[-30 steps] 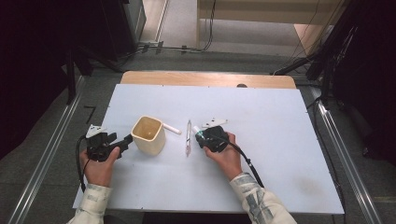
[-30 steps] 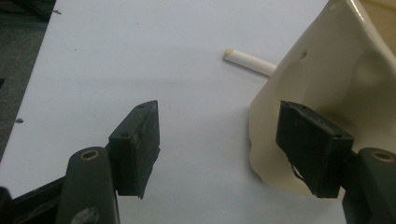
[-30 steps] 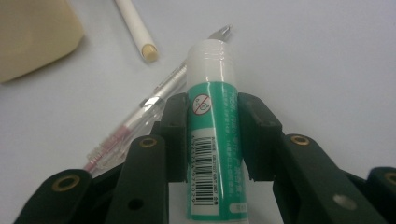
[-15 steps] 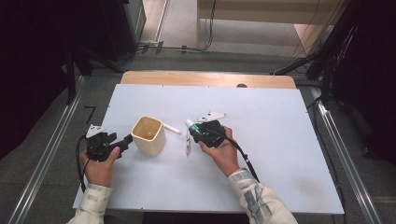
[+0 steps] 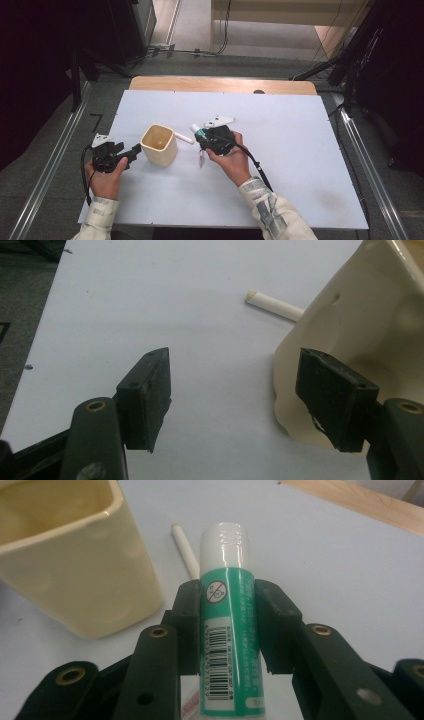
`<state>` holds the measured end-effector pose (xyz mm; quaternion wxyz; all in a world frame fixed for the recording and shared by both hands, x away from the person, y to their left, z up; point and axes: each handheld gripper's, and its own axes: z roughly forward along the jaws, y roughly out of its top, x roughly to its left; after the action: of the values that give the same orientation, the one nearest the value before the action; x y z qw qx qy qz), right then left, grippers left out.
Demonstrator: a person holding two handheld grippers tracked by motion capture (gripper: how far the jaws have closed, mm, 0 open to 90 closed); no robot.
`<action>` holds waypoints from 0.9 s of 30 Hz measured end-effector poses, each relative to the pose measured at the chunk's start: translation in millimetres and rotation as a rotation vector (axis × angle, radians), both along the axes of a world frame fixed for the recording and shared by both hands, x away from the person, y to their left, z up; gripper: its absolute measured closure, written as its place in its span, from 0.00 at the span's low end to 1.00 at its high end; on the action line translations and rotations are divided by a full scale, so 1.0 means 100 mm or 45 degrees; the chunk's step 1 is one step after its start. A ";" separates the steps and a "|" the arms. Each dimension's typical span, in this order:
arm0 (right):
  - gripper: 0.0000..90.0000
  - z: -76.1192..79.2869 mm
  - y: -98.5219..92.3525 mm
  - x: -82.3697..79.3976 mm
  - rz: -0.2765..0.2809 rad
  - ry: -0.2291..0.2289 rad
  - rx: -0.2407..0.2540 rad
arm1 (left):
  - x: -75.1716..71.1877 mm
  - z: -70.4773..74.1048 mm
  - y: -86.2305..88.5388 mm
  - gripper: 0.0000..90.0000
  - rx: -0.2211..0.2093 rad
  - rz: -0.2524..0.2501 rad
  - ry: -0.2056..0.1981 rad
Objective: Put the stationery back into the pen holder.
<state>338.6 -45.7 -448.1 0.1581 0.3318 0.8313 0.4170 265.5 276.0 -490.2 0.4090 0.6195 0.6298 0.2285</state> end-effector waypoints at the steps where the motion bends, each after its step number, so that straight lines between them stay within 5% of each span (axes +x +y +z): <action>1: 0.71 0.00 0.00 0.00 0.000 0.000 0.000 | 0.00 0.00 0.00 0.35 0.002 0.000 0.001; 27: 0.71 0.27 0.44 -0.05 0.122 -0.051 0.047 | 0.00 -0.01 0.04 0.35 0.006 0.021 0.006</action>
<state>333.5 -1.4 -421.0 0.1483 0.2860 0.8351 0.4459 265.4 279.6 -490.9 0.4041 0.6158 0.6353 0.2319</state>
